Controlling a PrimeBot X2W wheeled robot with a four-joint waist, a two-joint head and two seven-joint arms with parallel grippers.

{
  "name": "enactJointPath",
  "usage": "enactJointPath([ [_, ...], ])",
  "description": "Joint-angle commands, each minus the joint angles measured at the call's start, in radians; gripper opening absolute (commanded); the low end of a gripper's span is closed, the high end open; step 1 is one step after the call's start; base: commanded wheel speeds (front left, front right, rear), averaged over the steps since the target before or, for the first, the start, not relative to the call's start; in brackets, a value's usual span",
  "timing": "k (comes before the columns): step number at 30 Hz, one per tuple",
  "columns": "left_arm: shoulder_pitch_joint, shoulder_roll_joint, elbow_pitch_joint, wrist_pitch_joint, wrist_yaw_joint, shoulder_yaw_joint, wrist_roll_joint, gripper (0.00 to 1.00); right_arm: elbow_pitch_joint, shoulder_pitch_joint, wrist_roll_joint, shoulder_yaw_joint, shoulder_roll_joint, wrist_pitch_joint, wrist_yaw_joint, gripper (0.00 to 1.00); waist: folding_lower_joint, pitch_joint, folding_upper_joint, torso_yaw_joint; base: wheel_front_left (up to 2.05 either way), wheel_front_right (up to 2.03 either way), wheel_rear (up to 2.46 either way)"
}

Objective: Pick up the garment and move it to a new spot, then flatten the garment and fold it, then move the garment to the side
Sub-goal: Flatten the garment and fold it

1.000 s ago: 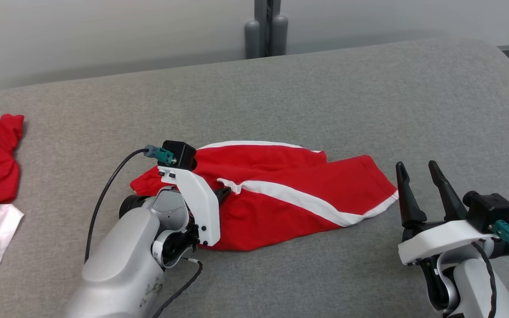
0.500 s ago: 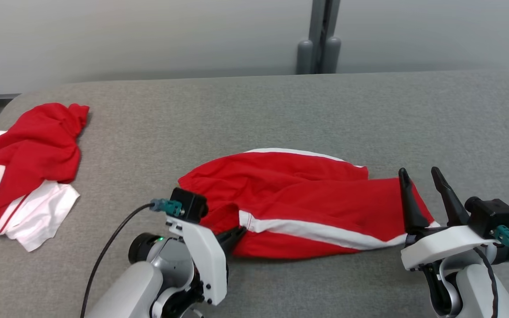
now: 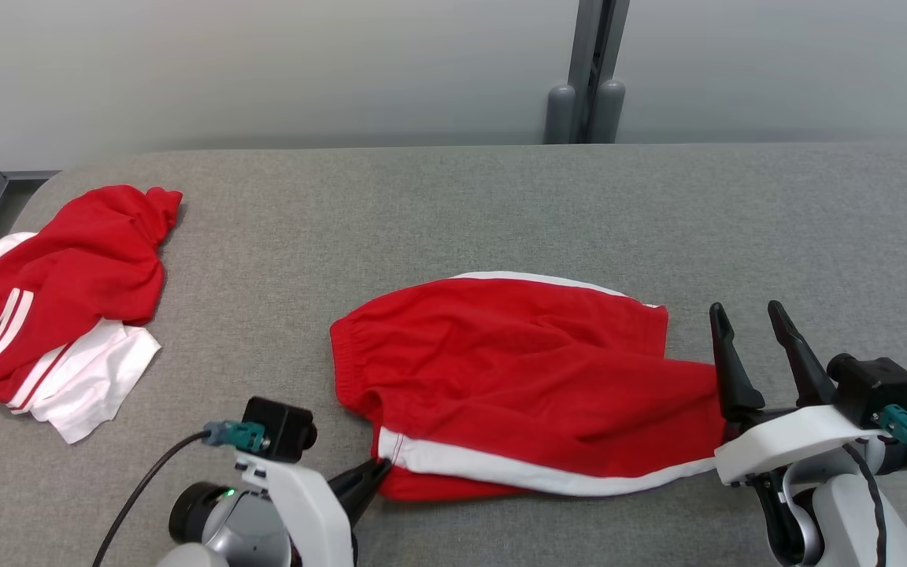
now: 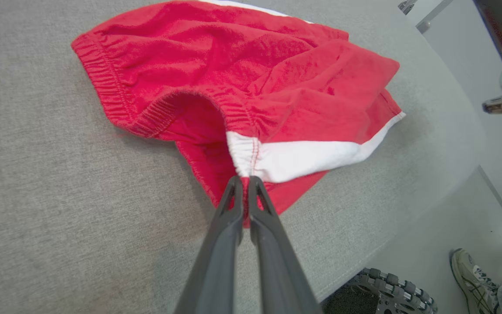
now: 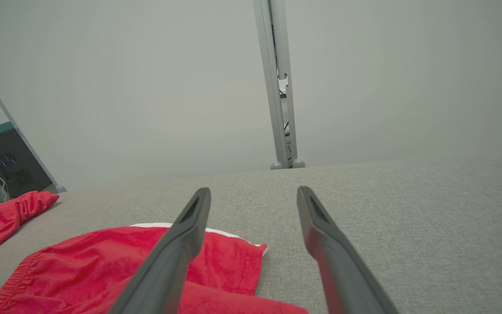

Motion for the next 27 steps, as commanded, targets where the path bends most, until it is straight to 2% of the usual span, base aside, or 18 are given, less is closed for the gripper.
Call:
enactJointPath([
  [1,0.012,0.01,-0.009,0.001,0.007,0.007,-0.002,0.0,-0.001,0.012,0.004,-0.001,-0.005,-0.005,0.0,1.0,0.0,-0.002,0.0,-0.002,0.0,0.0,0.0],
  [8,0.102,0.072,-0.069,0.007,0.019,0.015,-0.01,0.01,-0.005,0.02,0.005,-0.008,-0.012,-0.005,0.0,1.0,0.0,-0.017,0.0,-0.006,0.0,0.0,0.0],
  [9,0.115,0.078,-0.076,0.012,0.022,0.016,-0.014,0.36,-0.005,0.022,0.004,-0.009,-0.013,-0.005,0.0,1.0,0.0,-0.02,0.0,-0.005,0.0,0.0,0.0],
  [10,0.125,0.083,-0.081,0.014,0.03,0.018,-0.016,1.0,-0.004,0.023,0.004,-0.011,-0.014,-0.005,0.0,1.0,0.0,-0.023,0.0,-0.004,0.0,0.0,0.0],
  [19,0.187,0.125,-0.15,-0.063,0.096,0.108,-0.013,1.0,-0.008,0.033,-0.003,-0.014,-0.014,0.003,0.0,1.0,0.0,-0.046,0.0,0.007,0.0,0.0,0.0],
  [24,0.179,0.119,-0.171,-0.233,0.13,0.198,0.04,1.0,-0.012,0.035,0.002,-0.014,-0.015,0.005,0.0,1.0,0.0,-0.052,0.0,0.011,0.0,0.0,0.0],
  [27,0.168,0.107,-0.173,-0.333,0.13,0.222,0.079,1.0,-0.017,0.033,0.006,-0.006,-0.017,0.008,0.0,1.0,0.0,-0.057,0.0,0.011,0.0,0.0,0.0],
])
